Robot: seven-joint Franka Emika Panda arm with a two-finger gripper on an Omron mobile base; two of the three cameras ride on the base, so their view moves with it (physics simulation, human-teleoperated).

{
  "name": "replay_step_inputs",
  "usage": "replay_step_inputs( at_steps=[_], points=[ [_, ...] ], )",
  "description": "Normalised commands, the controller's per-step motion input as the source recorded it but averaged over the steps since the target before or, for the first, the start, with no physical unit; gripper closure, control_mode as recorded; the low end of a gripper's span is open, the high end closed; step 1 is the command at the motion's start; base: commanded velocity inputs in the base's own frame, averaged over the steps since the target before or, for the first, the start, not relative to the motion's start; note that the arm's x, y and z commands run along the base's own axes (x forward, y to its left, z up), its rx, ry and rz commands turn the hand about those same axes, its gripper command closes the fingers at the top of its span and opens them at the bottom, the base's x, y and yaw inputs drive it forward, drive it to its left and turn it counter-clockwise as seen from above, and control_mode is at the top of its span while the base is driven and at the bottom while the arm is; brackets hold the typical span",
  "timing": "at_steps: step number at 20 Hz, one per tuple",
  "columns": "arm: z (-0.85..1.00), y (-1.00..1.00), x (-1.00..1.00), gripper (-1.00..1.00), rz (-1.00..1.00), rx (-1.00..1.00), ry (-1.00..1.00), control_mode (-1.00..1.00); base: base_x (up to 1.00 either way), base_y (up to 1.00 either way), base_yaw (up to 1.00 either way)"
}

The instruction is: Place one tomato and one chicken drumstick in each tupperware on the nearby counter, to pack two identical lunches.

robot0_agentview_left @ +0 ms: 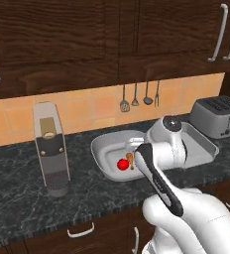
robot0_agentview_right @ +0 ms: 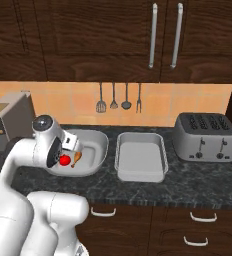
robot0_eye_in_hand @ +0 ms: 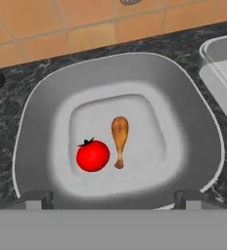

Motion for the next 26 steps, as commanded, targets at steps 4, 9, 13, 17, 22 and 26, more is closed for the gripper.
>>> replay_step_inputs(
  at_steps=[4,9,13,17,22,26],
  points=[
    [0.24,-0.70,-1.00,-1.00,0.05,-0.08,-0.11,-1.00,0.00,0.00,0.00],
    [0.56,-0.19,-1.00,-1.00,0.07,-0.07,-0.15,-1.00,0.00,0.00,0.00],
    [0.30,0.05,-1.00,-1.00,0.02,-0.15,-0.10,-1.00,0.00,0.00,0.00],
    [0.00,0.04,-0.25,-1.00,0.00,-0.05,-0.03,1.00,-0.75,0.00,0.00],
    [0.00,0.00,0.00,-1.00,0.00,0.00,0.00,1.00,-0.90,-0.47,0.00],
    [0.00,0.00,0.00,-1.00,0.00,0.00,0.00,1.00,-0.08,-1.00,0.00]
  ],
)
